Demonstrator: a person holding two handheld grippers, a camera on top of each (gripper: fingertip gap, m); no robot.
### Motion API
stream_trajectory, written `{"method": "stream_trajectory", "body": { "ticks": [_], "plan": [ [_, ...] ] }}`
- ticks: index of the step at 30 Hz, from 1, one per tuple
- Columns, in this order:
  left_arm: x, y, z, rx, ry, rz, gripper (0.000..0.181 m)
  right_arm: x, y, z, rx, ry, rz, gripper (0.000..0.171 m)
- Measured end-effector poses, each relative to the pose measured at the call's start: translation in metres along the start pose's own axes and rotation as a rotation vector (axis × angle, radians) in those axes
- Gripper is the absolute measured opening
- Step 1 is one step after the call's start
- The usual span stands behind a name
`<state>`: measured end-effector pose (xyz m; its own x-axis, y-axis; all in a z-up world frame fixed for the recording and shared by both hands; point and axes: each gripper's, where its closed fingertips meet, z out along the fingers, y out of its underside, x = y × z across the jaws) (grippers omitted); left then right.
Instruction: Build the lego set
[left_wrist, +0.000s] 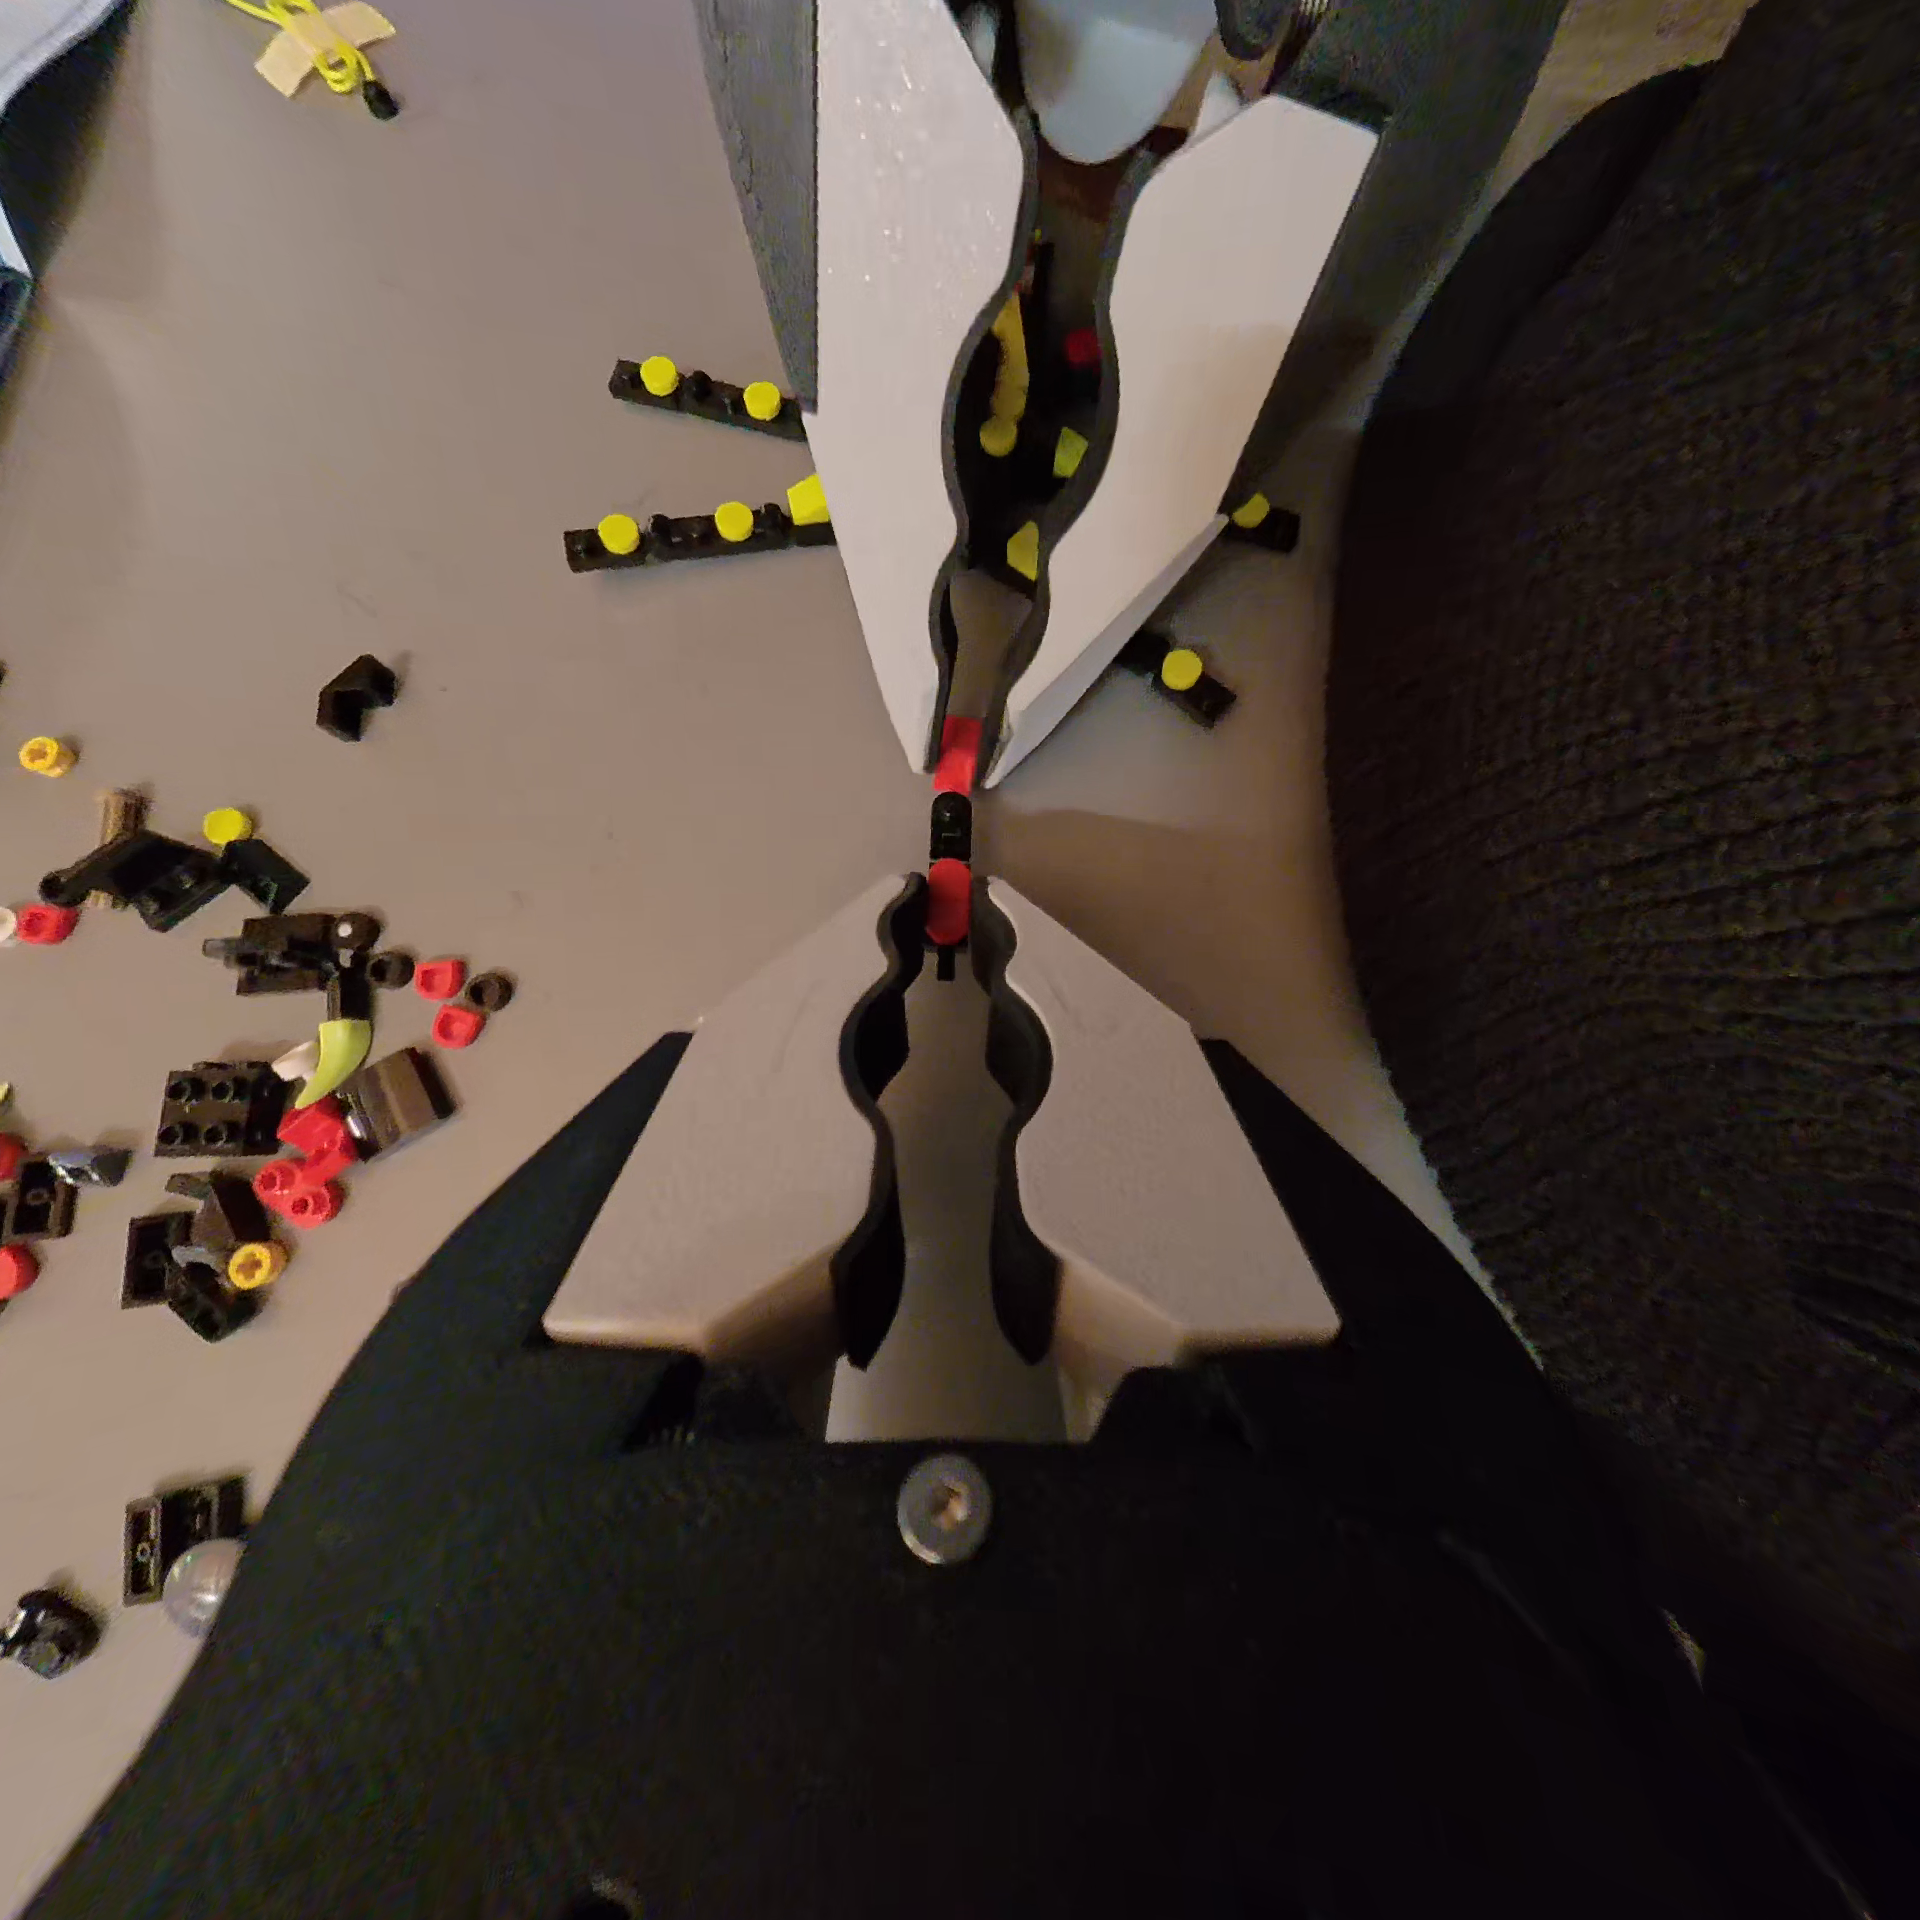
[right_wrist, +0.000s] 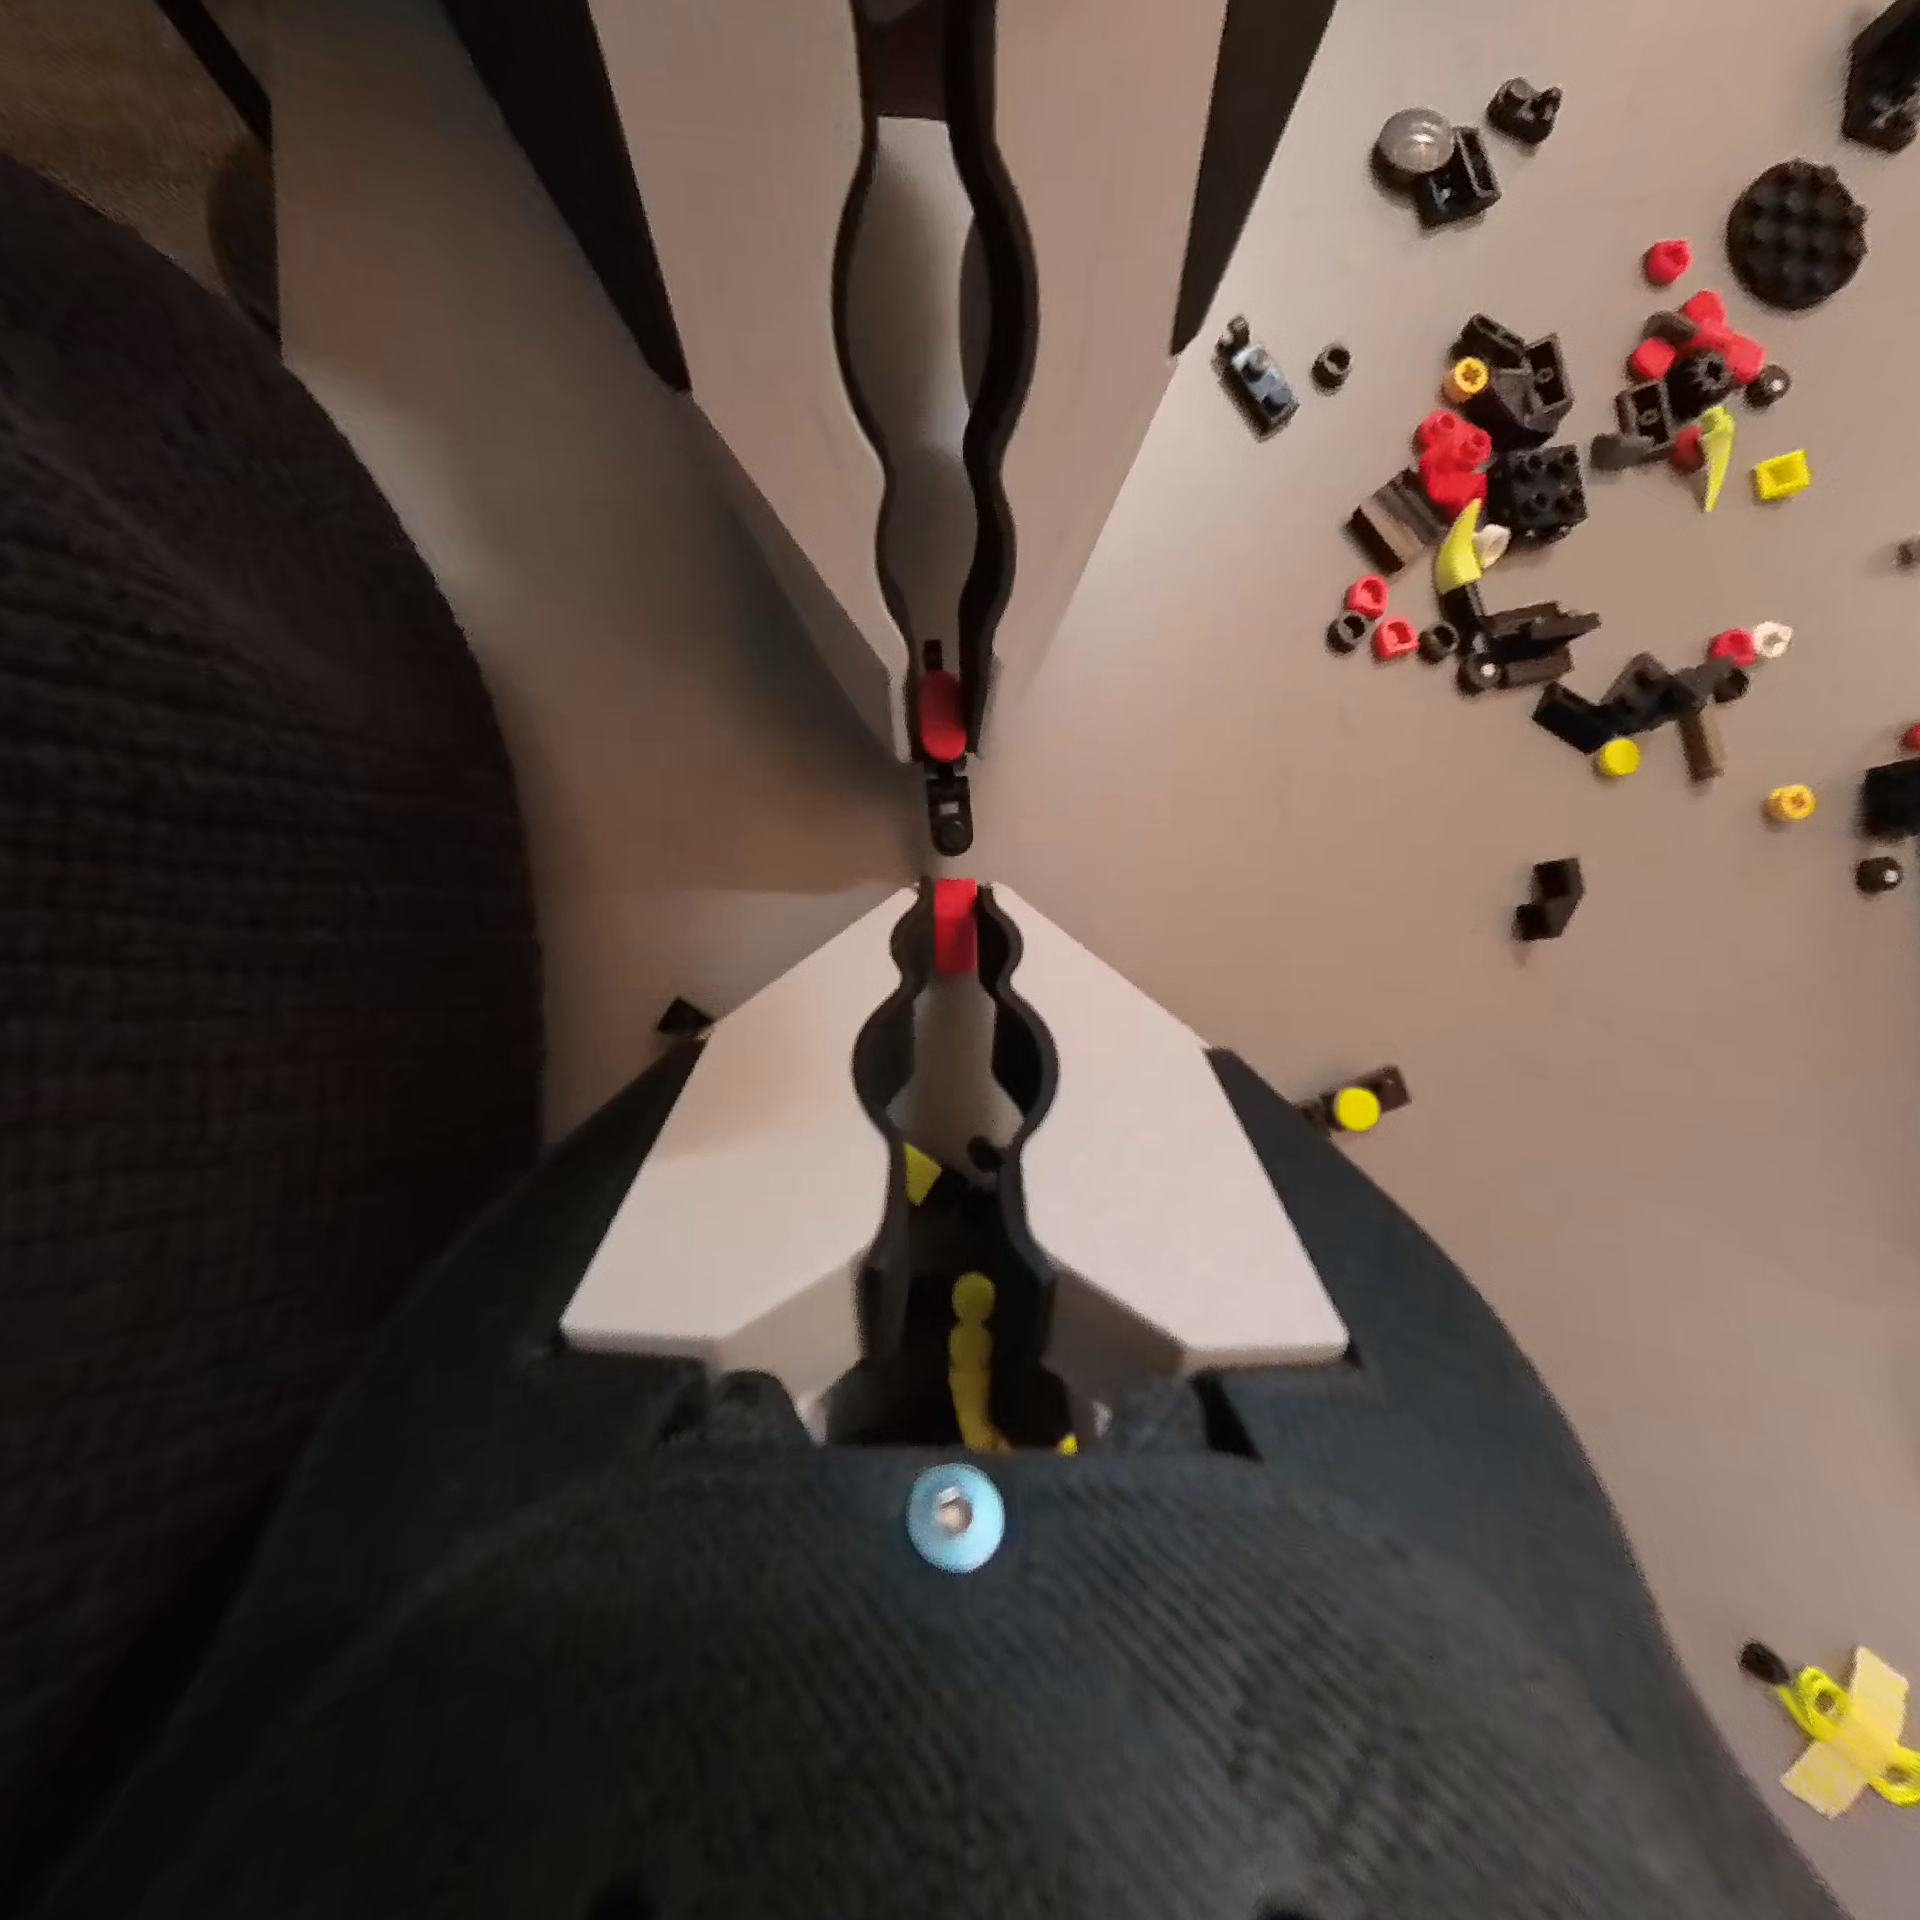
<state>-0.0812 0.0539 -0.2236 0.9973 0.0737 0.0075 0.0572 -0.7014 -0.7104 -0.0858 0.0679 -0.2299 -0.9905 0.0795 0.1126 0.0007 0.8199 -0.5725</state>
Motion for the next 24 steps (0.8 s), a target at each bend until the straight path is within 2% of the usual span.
{"method": "stream_trajectory", "body": {
  "ticks": [6,12,24],
  "plan": [
    [0.004,0.006,0.003,-0.03,0.024,-0.006,0.005,-0.001,-0.001,0.001,0.008,-0.011,-0.003,0.006],
    [0.005,0.007,0.005,-0.031,0.045,-0.022,0.005,-0.005,-0.012,-0.007,0.113,-0.072,0.06,0.006],
    [0.004,-0.01,-0.008,0.104,0.089,-0.079,0.005,-0.001,-0.022,-0.019,0.234,-0.083,0.072,0.006]
  ]
}}
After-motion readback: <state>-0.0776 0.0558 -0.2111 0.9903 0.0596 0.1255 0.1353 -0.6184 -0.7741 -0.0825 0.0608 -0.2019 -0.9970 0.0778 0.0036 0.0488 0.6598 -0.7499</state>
